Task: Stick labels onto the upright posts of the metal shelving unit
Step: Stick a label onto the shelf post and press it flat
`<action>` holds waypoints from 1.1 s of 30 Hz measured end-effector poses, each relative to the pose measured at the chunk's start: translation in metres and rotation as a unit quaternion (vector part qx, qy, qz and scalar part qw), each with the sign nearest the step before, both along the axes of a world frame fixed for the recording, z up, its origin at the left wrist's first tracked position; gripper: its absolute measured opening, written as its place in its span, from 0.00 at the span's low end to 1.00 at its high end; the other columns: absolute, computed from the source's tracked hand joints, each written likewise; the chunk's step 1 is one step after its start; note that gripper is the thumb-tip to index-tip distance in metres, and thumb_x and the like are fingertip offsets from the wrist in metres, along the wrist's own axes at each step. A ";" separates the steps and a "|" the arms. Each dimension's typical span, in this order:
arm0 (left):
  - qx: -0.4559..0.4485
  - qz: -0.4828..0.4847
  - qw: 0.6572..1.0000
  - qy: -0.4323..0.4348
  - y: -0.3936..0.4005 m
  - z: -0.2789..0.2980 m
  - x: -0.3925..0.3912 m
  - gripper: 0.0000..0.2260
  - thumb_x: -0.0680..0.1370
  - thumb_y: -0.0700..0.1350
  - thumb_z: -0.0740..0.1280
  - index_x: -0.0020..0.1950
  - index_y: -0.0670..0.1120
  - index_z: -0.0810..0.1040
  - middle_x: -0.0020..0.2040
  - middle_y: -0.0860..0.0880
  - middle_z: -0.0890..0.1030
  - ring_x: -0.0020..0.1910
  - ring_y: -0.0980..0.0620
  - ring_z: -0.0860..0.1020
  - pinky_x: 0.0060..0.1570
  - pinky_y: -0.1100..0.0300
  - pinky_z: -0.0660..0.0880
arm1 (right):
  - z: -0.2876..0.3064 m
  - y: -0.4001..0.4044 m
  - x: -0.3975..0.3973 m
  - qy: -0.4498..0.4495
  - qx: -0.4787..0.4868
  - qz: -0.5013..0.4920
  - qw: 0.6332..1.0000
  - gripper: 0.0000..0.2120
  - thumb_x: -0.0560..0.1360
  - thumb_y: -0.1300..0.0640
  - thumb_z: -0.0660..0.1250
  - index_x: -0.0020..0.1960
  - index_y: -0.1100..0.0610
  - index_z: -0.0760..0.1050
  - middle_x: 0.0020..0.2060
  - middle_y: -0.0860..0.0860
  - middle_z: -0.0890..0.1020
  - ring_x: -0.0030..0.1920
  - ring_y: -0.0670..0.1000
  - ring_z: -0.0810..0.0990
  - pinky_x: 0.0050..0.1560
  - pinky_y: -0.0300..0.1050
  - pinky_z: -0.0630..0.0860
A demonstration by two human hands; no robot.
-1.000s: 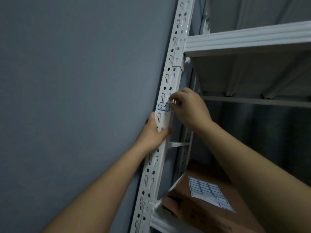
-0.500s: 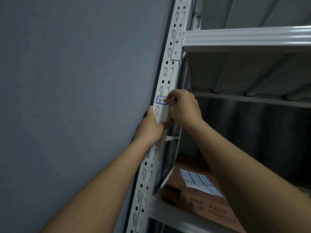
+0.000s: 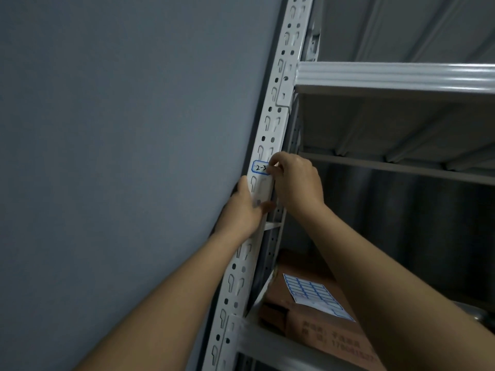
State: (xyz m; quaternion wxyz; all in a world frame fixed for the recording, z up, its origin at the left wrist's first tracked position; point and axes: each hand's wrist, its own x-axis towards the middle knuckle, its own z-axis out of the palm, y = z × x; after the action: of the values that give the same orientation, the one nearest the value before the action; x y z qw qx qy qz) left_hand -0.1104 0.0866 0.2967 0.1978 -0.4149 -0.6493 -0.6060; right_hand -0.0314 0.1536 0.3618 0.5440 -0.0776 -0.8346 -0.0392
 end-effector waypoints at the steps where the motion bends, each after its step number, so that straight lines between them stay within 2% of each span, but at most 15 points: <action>1: 0.000 -0.004 1.000 -0.002 0.000 0.000 0.000 0.27 0.75 0.50 0.70 0.69 0.49 0.62 0.65 0.46 0.75 0.59 0.44 0.75 0.57 0.45 0.74 | 0.001 -0.001 -0.001 -0.002 -0.019 0.012 1.000 0.06 0.80 0.56 0.63 0.53 0.56 0.77 0.56 0.55 0.80 0.55 0.56 0.79 0.51 0.55 0.79; 5: -0.001 -0.008 1.000 -0.008 -0.003 0.000 0.003 0.27 0.74 0.50 0.70 0.69 0.49 0.62 0.65 0.46 0.74 0.60 0.45 0.75 0.57 0.46 0.74 | 0.003 0.001 0.001 -0.026 -0.031 0.032 0.999 0.04 0.79 0.59 0.64 0.52 0.58 0.77 0.57 0.54 0.79 0.58 0.55 0.78 0.53 0.53 0.80; 9: 0.001 -0.015 1.000 -0.010 -0.005 0.000 0.005 0.26 0.75 0.48 0.69 0.70 0.49 0.62 0.66 0.47 0.74 0.60 0.46 0.75 0.56 0.52 0.74 | 0.004 0.003 0.008 0.039 -0.063 0.090 0.993 0.05 0.75 0.57 0.70 0.50 0.57 0.79 0.49 0.52 0.83 0.51 0.51 0.81 0.50 0.52 0.80; 15: -0.010 -0.004 1.000 -0.013 -0.004 0.000 0.005 0.27 0.75 0.50 0.70 0.70 0.49 0.62 0.65 0.46 0.75 0.59 0.45 0.76 0.58 0.46 0.74 | 0.001 0.001 0.003 -0.004 0.008 0.014 1.000 0.08 0.78 0.58 0.64 0.54 0.57 0.81 0.52 0.56 0.83 0.53 0.58 0.81 0.52 0.56 0.78; 18: -0.013 0.002 1.000 -0.016 -0.003 0.001 0.004 0.27 0.75 0.50 0.70 0.70 0.49 0.61 0.64 0.46 0.75 0.58 0.45 0.76 0.57 0.45 0.75 | 0.003 0.001 0.000 -0.006 0.006 -0.002 1.000 0.07 0.79 0.58 0.62 0.54 0.58 0.78 0.52 0.56 0.82 0.52 0.59 0.80 0.50 0.57 0.78; 23: -0.019 0.000 1.000 -0.021 -0.006 0.002 0.006 0.28 0.74 0.50 0.70 0.70 0.50 0.61 0.64 0.46 0.76 0.58 0.45 0.76 0.57 0.45 0.75 | 0.004 0.002 0.003 -0.057 0.062 -0.030 0.996 0.05 0.79 0.61 0.63 0.52 0.59 0.76 0.51 0.56 0.80 0.50 0.58 0.79 0.50 0.56 0.78; 28: -0.010 -0.003 1.000 -0.011 -0.007 0.000 0.007 0.28 0.75 0.50 0.70 0.70 0.49 0.61 0.65 0.46 0.75 0.58 0.45 0.76 0.56 0.47 0.75 | 0.002 0.002 0.010 0.022 -0.015 0.054 0.998 0.06 0.77 0.56 0.66 0.52 0.56 0.79 0.53 0.52 0.83 0.53 0.52 0.81 0.51 0.53 0.80; 30: -0.007 -0.010 1.000 -0.012 -0.006 -0.001 0.006 0.28 0.75 0.49 0.70 0.70 0.50 0.61 0.65 0.47 0.74 0.59 0.45 0.76 0.56 0.47 0.75 | 0.002 0.002 0.013 0.017 0.017 0.036 0.999 0.08 0.79 0.56 0.65 0.52 0.57 0.81 0.53 0.53 0.83 0.52 0.53 0.81 0.51 0.52 0.80; 33: -0.010 -0.011 1.000 -0.016 -0.006 0.000 0.005 0.28 0.75 0.50 0.69 0.70 0.50 0.60 0.66 0.46 0.74 0.60 0.45 0.76 0.57 0.45 0.75 | 0.006 0.001 0.011 -0.028 0.103 -0.042 0.993 0.10 0.80 0.56 0.62 0.50 0.60 0.80 0.50 0.55 0.81 0.47 0.55 0.80 0.47 0.53 0.79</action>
State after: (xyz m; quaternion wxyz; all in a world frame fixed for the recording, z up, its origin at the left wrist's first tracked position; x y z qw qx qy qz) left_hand -0.1054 0.0803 0.2964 0.1761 -0.4144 -0.6540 -0.6079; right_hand -0.0208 0.1548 0.3676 0.5235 -0.0551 -0.8369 -0.1504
